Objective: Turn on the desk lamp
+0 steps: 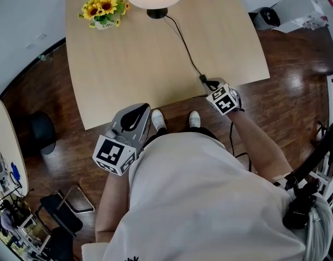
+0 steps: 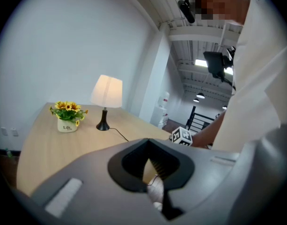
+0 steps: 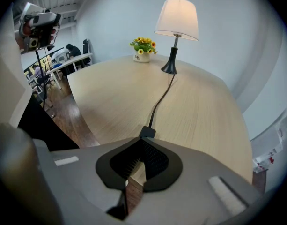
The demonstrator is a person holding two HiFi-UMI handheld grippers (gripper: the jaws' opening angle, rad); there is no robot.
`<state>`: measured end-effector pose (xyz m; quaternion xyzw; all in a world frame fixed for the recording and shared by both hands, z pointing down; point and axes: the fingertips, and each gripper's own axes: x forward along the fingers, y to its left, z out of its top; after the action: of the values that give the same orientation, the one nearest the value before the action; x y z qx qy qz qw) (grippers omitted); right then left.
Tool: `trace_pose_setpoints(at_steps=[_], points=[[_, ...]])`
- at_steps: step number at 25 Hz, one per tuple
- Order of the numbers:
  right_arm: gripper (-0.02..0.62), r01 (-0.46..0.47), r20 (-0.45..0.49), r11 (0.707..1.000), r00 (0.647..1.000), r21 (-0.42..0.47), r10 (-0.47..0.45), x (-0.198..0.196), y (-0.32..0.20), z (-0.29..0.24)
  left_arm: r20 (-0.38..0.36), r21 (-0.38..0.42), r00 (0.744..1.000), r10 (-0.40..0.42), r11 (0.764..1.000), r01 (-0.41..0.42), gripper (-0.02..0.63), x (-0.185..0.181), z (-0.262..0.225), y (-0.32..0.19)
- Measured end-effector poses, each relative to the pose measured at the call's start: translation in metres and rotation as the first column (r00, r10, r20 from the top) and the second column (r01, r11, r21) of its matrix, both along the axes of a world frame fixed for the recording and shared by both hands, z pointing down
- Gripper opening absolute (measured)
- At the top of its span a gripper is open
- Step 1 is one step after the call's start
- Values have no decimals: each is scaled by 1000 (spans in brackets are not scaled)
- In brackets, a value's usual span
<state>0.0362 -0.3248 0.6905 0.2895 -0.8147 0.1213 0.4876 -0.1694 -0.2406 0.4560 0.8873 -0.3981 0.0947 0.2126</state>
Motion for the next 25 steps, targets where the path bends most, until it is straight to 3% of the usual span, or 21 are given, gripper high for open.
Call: trace_pose_setpoints(at_steps=[12, 16, 20, 25], points=[[5, 19, -8, 1000, 1000, -11, -19, 0, 1, 1, 0, 10, 1000, 12, 1000, -12, 5, 8, -1, -5], [5, -16, 33, 1000, 999, -25, 17, 1, 3, 5, 2, 30, 1000, 16, 999, -16, 5, 10, -1, -5], [5, 10, 45, 1000, 999, 21, -10, 0, 2, -8, 15, 16, 1000, 7, 1000, -7, 5, 12, -5, -5], [5, -16, 126, 998, 992, 53, 9, 0, 8, -33, 17, 26, 1000, 12, 1000, -12, 5, 24, -5, -5]])
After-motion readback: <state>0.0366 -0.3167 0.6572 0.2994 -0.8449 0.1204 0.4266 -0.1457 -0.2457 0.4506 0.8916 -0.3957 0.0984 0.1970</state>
